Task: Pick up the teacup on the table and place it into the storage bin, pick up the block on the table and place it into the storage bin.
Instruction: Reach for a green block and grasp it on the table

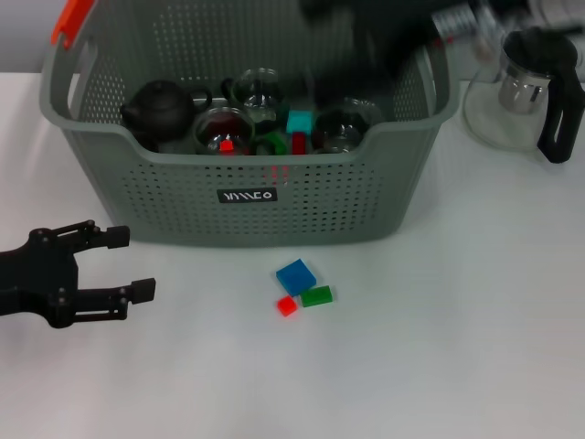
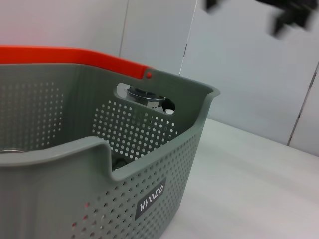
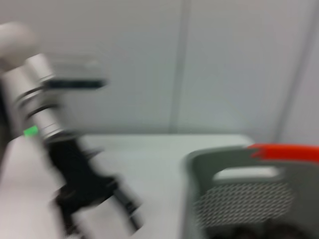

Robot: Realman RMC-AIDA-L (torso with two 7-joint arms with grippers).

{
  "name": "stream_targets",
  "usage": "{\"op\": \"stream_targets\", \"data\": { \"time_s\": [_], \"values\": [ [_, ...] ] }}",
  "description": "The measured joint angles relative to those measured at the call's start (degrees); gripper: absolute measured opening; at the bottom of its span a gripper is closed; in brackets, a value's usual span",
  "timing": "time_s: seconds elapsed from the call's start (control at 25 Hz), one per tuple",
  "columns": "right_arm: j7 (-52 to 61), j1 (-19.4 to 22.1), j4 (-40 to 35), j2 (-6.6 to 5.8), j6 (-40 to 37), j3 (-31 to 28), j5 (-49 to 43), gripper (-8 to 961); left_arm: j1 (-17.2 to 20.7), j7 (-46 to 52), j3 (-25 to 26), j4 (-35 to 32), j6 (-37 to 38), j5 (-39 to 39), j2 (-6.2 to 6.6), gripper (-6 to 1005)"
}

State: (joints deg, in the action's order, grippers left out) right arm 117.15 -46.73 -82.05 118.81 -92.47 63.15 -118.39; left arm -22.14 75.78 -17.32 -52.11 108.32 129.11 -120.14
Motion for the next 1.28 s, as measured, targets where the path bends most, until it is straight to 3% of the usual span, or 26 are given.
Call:
{"op": "stream_targets", "data": {
  "time_s": [0.2,0.36,0.52,0.76,1.28],
  "values": [
    [-0.38,2.04,-1.74,0.31,-13.97,0.60,-3.84,917,0.11,-0.02,0.00,0.01,-0.03,0.01,0.00,883],
    [1.10,2.41,-0.02,1.40,-16.63,3.94,-10.71,916,0.24,-0.02,0.01,-0.05,0.00,0.00,0.00,883],
    [2.66,2.10,5.10,1.27,-14.31,9.49,-15.52,915,0.32,-0.02,0.01,-0.08,0.02,0.01,0.00,882],
    [3.52,-1.79,15.13,1.44,-8.34,14.41,-21.41,913,0.14,-0.01,0.01,-0.10,0.05,0.01,0.00,882],
    [3.36,-7.65,26.30,1.68,6.90,30.74,-22.86,908,0.17,-0.02,0.01,0.13,-0.30,0.01,-0.06,881]
  ]
}}
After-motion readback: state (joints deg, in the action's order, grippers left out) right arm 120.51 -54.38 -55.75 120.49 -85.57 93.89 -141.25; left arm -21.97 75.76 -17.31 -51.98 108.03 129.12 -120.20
